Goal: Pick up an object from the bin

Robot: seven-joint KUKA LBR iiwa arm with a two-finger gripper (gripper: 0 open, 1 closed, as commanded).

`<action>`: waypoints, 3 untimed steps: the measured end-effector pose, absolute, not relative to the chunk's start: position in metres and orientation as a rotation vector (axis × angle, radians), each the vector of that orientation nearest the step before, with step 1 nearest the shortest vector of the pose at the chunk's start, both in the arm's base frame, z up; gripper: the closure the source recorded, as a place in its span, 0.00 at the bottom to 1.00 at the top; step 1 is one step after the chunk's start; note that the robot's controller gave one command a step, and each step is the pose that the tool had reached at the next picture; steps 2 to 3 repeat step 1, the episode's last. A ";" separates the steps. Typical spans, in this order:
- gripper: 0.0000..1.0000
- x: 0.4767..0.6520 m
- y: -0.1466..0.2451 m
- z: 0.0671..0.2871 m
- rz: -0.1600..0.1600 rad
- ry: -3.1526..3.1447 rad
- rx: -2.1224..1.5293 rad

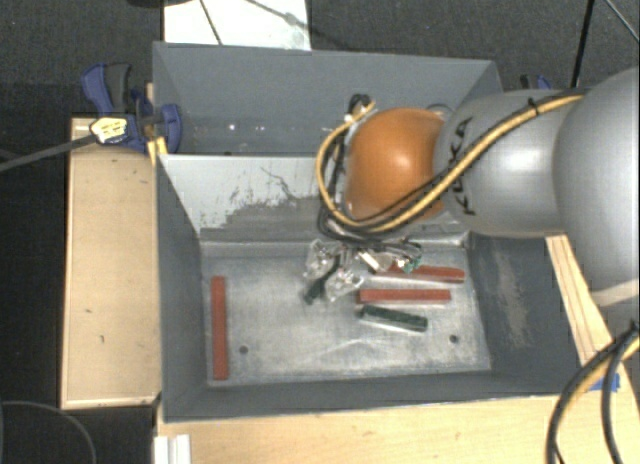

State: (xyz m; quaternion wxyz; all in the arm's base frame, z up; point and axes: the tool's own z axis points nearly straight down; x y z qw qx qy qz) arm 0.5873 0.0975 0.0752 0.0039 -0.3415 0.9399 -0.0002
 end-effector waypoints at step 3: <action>1.00 0.574 0.093 0.238 -0.001 2.971 -1.000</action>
Offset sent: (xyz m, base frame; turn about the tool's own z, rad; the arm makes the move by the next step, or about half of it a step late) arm 0.0000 0.0000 0.0000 0.0000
